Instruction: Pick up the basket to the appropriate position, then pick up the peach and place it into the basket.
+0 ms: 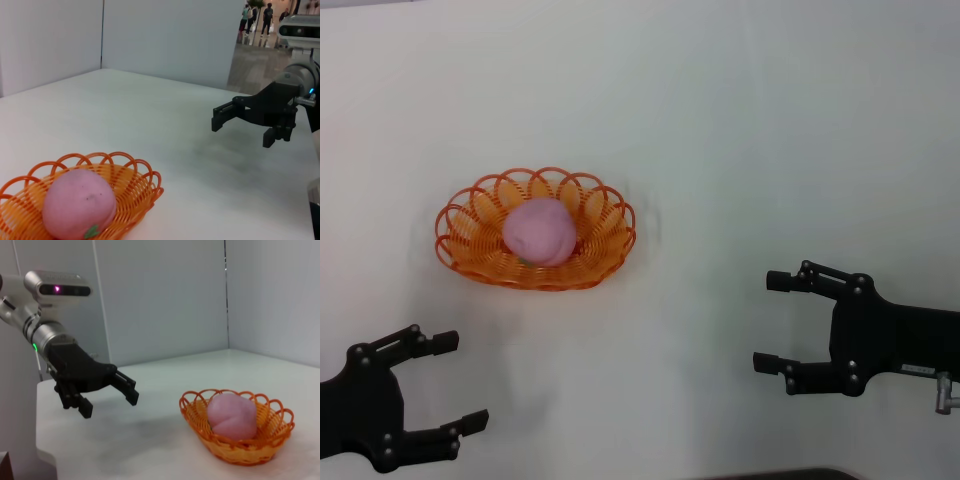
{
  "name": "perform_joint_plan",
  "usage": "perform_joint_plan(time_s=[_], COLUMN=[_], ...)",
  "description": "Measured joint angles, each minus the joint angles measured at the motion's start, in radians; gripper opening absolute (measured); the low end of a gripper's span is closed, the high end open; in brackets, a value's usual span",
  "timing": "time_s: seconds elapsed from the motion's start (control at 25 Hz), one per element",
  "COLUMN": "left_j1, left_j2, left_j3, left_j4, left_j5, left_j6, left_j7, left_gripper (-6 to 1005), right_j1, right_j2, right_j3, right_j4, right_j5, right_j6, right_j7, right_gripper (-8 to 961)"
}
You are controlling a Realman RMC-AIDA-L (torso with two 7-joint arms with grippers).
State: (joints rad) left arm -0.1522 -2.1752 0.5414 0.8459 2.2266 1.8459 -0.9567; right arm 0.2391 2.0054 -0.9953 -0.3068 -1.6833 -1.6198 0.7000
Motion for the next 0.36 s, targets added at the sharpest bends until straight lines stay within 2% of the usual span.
perform_joint_plan(time_s=[0.36], left_j1=[-0.002], left_j2=[0.000], left_j3=[-0.002], left_j4=[-0.009], left_j5=[-0.007], left_j6=[0.005], left_j7=[0.004], left_gripper=[886], right_j1=[-0.001], right_j2=[0.000], right_j3=[0.014], right_j4=[0.000], right_j5=[-0.020], right_j6=[0.009], right_j7=[-0.005], right_gripper=[932])
